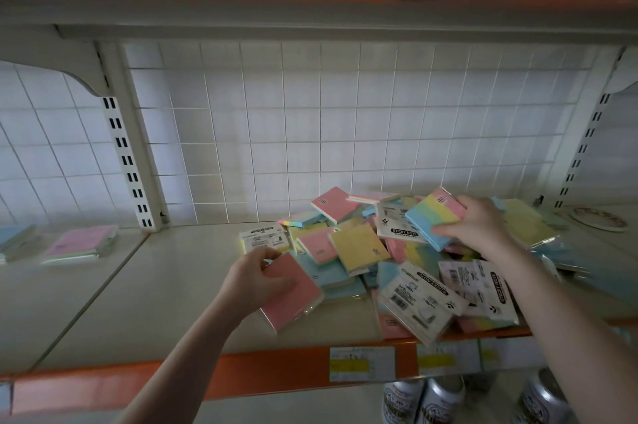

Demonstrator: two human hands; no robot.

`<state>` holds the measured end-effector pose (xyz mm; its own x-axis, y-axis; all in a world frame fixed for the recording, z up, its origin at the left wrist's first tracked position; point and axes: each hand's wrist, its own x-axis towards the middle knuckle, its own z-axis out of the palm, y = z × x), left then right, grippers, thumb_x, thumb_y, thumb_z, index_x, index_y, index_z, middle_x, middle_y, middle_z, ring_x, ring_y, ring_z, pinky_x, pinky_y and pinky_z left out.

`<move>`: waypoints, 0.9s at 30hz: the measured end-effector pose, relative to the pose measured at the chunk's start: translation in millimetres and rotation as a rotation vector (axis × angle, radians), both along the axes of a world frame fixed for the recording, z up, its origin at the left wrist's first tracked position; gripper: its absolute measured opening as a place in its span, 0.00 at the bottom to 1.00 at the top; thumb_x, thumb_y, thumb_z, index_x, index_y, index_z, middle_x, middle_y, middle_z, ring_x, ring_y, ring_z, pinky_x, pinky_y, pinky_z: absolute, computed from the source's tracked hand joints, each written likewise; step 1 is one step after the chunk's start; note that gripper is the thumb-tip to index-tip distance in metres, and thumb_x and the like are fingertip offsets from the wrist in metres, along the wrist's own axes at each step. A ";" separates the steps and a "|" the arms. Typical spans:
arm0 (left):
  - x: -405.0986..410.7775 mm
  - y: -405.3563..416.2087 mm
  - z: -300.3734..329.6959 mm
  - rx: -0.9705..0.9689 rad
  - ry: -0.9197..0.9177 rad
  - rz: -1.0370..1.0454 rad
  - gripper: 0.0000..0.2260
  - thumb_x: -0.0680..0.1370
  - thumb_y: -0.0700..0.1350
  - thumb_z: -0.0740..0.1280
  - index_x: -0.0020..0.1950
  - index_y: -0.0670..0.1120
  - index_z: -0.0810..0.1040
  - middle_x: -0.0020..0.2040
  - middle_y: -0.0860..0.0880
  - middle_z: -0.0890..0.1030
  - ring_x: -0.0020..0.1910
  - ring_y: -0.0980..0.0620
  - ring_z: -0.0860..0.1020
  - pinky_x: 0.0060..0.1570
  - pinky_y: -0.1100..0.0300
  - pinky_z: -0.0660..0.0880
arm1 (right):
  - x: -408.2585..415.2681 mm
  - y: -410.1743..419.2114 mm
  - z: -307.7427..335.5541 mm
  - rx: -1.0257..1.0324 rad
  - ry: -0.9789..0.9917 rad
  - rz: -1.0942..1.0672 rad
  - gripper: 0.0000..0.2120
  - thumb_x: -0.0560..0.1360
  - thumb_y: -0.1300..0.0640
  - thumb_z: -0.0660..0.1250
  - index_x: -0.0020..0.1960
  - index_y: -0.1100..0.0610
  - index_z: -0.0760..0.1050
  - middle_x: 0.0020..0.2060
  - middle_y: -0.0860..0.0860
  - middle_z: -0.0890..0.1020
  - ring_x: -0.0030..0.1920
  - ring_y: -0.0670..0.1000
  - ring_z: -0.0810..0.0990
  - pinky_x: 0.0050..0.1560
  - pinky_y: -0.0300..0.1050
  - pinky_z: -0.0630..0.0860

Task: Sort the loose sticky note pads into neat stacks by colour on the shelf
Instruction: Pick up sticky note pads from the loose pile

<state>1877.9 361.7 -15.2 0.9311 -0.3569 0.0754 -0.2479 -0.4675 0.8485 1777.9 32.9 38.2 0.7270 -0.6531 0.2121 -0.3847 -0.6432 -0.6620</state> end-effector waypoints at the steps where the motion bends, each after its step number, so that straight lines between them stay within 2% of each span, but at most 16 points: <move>1: 1.0 0.5 -0.4 0.002 -0.004 0.010 0.18 0.63 0.44 0.78 0.44 0.58 0.72 0.43 0.49 0.80 0.41 0.49 0.80 0.43 0.54 0.78 | -1.7 -0.1 0.0 -0.018 -0.032 0.002 0.18 0.62 0.59 0.79 0.49 0.59 0.77 0.49 0.57 0.80 0.41 0.52 0.79 0.30 0.41 0.71; 5: 3.7 2.8 -1.0 0.046 -0.016 0.048 0.17 0.64 0.46 0.79 0.47 0.52 0.75 0.44 0.48 0.80 0.43 0.47 0.80 0.46 0.53 0.77 | -13.0 0.2 -0.7 -0.053 -0.123 0.058 0.23 0.66 0.61 0.75 0.59 0.58 0.74 0.51 0.52 0.78 0.48 0.53 0.77 0.44 0.46 0.73; 9: 2.4 4.9 0.0 0.106 -0.017 0.063 0.16 0.68 0.45 0.77 0.51 0.47 0.75 0.45 0.46 0.80 0.44 0.47 0.80 0.45 0.56 0.75 | -23.8 4.9 -5.7 -0.018 -0.163 0.157 0.16 0.71 0.62 0.71 0.57 0.58 0.73 0.48 0.49 0.78 0.49 0.50 0.76 0.38 0.42 0.72; 11: -0.6 6.4 0.7 0.106 -0.002 0.062 0.16 0.68 0.45 0.77 0.52 0.47 0.76 0.46 0.45 0.81 0.44 0.47 0.80 0.44 0.57 0.75 | -28.3 8.7 -5.4 -0.013 -0.207 0.170 0.15 0.73 0.63 0.70 0.58 0.58 0.73 0.50 0.49 0.78 0.49 0.50 0.77 0.40 0.44 0.75; 15: -9.8 11.3 2.9 -0.011 0.041 0.097 0.16 0.66 0.46 0.77 0.51 0.46 0.77 0.44 0.46 0.81 0.44 0.46 0.80 0.44 0.55 0.76 | -32.4 17.7 -2.2 0.201 -0.382 0.173 0.09 0.74 0.64 0.68 0.53 0.56 0.73 0.49 0.53 0.80 0.41 0.54 0.82 0.32 0.42 0.81; 17: -12.9 14.9 2.8 -0.091 0.052 0.134 0.17 0.65 0.47 0.76 0.50 0.46 0.77 0.44 0.46 0.81 0.42 0.47 0.79 0.41 0.56 0.75 | -31.5 24.8 -1.2 0.274 -0.430 0.172 0.08 0.74 0.64 0.68 0.51 0.56 0.74 0.47 0.54 0.81 0.40 0.57 0.83 0.38 0.50 0.82; 18: -13.9 16.9 2.5 -0.122 0.054 0.159 0.15 0.67 0.45 0.76 0.51 0.45 0.77 0.45 0.45 0.81 0.40 0.47 0.78 0.39 0.57 0.75 | -31.4 29.7 -1.0 0.285 -0.436 0.175 0.08 0.74 0.64 0.69 0.51 0.56 0.74 0.47 0.54 0.81 0.40 0.55 0.82 0.40 0.50 0.82; 21: -15.3 26.0 1.4 -0.134 0.020 0.227 0.10 0.72 0.40 0.73 0.51 0.44 0.77 0.45 0.43 0.80 0.41 0.46 0.77 0.42 0.54 0.74 | -30.7 47.6 -2.0 0.259 -0.440 0.188 0.10 0.71 0.65 0.70 0.51 0.56 0.77 0.44 0.52 0.82 0.39 0.49 0.80 0.34 0.35 0.78; 22: -16.1 29.1 2.0 -0.129 0.003 0.240 0.10 0.72 0.40 0.73 0.51 0.44 0.77 0.44 0.43 0.80 0.42 0.45 0.77 0.44 0.53 0.74 | -30.6 53.9 -2.8 0.235 -0.426 0.196 0.12 0.70 0.65 0.71 0.52 0.55 0.78 0.44 0.52 0.82 0.41 0.50 0.80 0.36 0.36 0.78; 24: -19.0 35.5 3.8 -0.134 -0.022 0.256 0.10 0.72 0.40 0.73 0.51 0.44 0.77 0.44 0.44 0.80 0.43 0.46 0.76 0.45 0.54 0.73 | -28.8 63.6 -4.8 0.210 -0.390 0.208 0.16 0.68 0.67 0.71 0.55 0.57 0.79 0.43 0.52 0.82 0.45 0.51 0.80 0.45 0.45 0.78; 27: -23.7 42.6 4.0 -0.157 -0.028 0.281 0.10 0.72 0.39 0.73 0.51 0.44 0.76 0.42 0.46 0.79 0.42 0.47 0.76 0.43 0.57 0.72 | -25.5 69.0 -7.9 0.176 -0.349 0.246 0.18 0.69 0.67 0.72 0.58 0.58 0.79 0.42 0.47 0.79 0.45 0.49 0.78 0.47 0.46 0.75</move>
